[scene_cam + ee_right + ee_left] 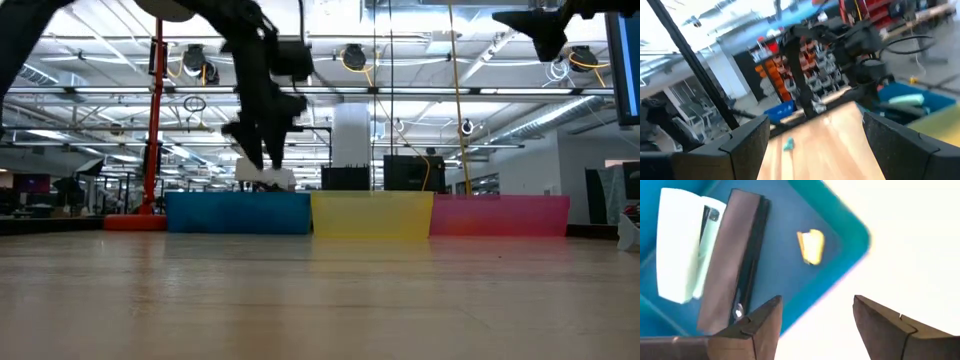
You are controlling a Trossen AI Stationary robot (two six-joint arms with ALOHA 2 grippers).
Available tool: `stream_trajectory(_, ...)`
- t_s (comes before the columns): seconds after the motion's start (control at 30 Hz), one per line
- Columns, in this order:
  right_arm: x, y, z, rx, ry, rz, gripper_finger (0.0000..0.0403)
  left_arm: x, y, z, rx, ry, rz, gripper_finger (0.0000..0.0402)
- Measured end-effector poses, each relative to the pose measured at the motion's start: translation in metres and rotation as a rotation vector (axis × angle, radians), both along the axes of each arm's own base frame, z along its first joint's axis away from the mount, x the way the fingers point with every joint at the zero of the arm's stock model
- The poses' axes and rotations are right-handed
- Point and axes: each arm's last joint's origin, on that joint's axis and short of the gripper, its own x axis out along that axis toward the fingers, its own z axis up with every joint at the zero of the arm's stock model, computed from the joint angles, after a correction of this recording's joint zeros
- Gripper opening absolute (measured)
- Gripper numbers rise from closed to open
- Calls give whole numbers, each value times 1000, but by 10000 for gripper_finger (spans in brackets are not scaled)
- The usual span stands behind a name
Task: Pick and place Stapler, Stapler remover, tape
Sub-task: Put the small yellow stapler into the blue bin
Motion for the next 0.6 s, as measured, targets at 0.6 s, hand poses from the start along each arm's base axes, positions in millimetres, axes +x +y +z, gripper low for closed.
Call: stream_trajectory(0.6, 68, 23, 11, -262, -111, 101, 309, -107, -167, 97, 245, -599, -151, 244)
